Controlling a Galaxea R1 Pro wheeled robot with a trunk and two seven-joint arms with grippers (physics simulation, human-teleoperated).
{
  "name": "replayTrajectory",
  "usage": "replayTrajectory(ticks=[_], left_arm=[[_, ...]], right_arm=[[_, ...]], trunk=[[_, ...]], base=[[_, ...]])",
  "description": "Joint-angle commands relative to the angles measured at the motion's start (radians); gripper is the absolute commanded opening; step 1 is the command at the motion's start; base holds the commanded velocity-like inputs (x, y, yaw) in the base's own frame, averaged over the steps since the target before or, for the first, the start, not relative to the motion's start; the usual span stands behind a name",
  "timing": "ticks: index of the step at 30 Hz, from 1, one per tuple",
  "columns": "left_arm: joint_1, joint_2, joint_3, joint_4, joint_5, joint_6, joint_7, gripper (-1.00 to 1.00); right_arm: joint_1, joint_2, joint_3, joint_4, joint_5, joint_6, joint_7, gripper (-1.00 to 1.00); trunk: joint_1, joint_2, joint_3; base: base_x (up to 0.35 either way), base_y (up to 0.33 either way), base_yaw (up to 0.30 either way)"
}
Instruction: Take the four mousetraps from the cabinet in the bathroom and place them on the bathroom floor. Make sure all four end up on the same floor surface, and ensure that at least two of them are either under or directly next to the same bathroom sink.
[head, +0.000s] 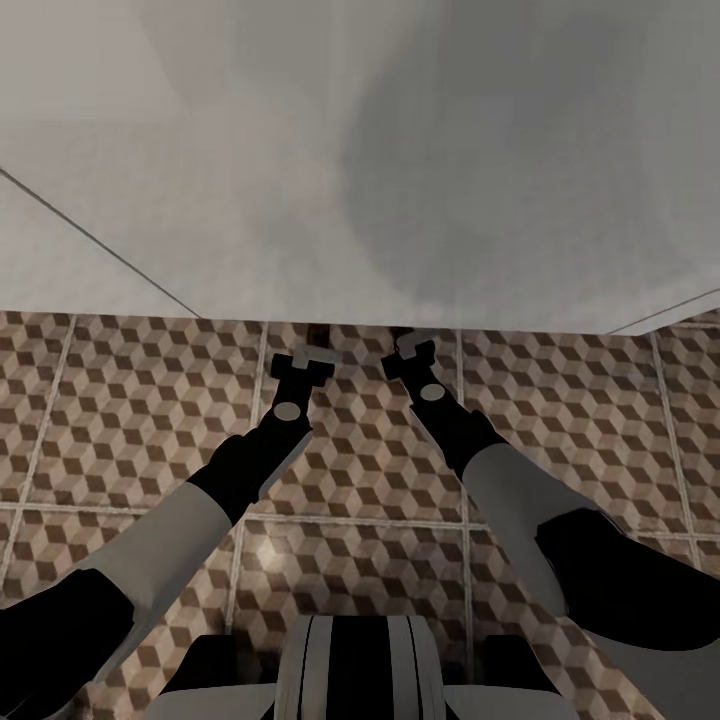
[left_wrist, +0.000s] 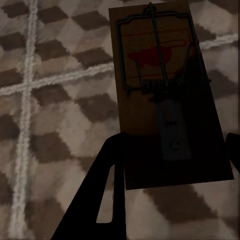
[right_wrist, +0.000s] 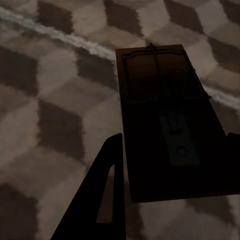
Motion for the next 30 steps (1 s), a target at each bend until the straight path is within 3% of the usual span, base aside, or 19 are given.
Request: replayTrajectory(ticks=[1,21,30], left_arm=[[-0.001,-0.001,-0.004,-0.001,0.004,0.005,0.008,-1.00],[-0.001,-0.012,-0.004,0.003,0.004,0.004,0.008,-1.00],[-0.001,-0.016,-0.004,0.036,0.000,-0.109,0.006,-1.00]], right_arm=[[-0.001,0.000,0.004,0.001,0.007,-0.001,-0.008,-1.00],[-0.001,0.000,0.004,0.003,0.007,-0.001,-0.009,-1.00],[-0.001,0.000,0.004,0.017,0.007,-0.004,-0.010,-1.00]], trunk=[[0.000,0.000,0.000],[0.000,0.000,0.000],[0.000,0.000,0.000]], base=[[-0.012,0.000,0.000],[-0.001,0.000,0.000],[0.000,0.000,0.000]])
